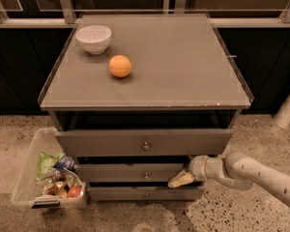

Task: Open middle drawer

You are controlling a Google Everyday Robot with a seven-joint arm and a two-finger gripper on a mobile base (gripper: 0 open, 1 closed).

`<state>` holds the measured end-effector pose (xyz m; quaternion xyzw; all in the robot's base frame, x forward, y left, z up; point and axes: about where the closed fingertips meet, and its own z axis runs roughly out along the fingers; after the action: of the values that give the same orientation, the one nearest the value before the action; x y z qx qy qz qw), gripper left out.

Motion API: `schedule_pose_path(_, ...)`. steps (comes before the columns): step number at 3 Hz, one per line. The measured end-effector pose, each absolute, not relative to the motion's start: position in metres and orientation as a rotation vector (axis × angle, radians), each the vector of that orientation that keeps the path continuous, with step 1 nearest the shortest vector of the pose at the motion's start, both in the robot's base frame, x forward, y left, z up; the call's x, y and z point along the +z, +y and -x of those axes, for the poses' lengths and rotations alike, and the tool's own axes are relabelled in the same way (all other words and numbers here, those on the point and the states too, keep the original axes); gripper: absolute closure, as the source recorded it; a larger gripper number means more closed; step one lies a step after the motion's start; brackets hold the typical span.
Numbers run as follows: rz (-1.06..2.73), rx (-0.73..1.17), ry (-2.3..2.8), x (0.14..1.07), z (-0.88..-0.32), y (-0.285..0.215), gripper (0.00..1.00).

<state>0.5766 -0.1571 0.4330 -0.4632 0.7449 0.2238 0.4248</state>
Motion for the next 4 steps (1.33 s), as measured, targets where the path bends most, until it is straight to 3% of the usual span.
schedule_pose_path(4, 1.184, 0.689, 2.021, 0.416, -0.507, -0.154, 0.0)
